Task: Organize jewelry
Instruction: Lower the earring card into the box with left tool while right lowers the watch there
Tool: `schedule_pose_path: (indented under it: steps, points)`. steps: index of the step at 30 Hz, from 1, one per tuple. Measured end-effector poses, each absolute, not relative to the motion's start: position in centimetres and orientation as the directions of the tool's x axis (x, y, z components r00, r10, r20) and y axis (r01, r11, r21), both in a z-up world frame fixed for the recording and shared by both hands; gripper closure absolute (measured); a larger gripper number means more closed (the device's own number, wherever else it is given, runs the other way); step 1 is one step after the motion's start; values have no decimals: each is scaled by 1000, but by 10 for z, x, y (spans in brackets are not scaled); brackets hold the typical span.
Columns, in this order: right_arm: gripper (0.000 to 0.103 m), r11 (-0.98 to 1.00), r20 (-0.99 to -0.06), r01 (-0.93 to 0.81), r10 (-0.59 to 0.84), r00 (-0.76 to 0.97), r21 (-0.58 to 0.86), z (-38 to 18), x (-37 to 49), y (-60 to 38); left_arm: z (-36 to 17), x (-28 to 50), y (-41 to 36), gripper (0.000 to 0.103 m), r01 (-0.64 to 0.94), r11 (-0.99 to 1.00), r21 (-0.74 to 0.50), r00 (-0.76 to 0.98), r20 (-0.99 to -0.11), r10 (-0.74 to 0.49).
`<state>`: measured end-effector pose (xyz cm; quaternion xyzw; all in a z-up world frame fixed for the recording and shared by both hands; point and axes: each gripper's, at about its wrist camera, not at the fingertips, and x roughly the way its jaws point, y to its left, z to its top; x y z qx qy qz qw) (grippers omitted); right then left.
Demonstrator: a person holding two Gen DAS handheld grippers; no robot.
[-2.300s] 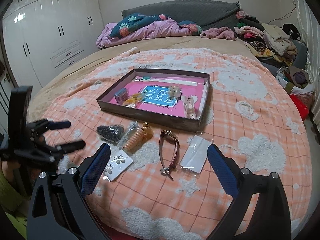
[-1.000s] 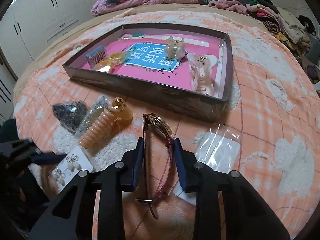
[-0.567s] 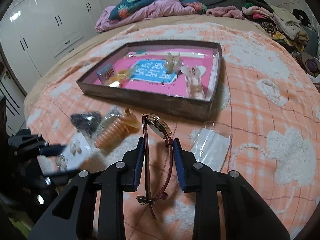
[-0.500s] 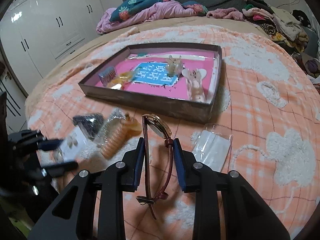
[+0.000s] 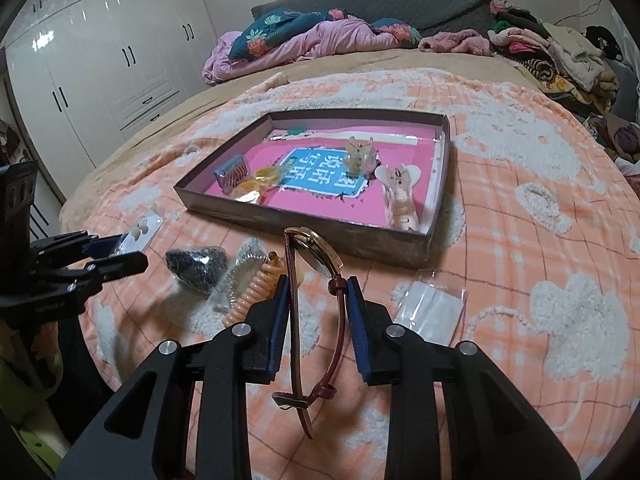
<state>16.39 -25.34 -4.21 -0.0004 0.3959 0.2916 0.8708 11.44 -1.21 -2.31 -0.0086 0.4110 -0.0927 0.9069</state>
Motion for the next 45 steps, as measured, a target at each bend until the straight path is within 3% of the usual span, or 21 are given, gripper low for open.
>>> schedule_pose_path:
  steps: [26, 30, 45]
  points:
    - [76, 852, -608, -496, 486, 628, 167, 15, 181, -251, 20, 175, -10, 71, 176, 984, -37, 726, -670, -155]
    - [76, 859, -592, -488, 477, 650, 156, 27, 196, -248, 22, 199, -11, 71, 185, 980, -78, 714, -674, -188]
    - [76, 886, -625, -424, 441, 644, 189, 14, 270, -229, -19, 246, -16, 70, 200, 973, -115, 652, -726, -220]
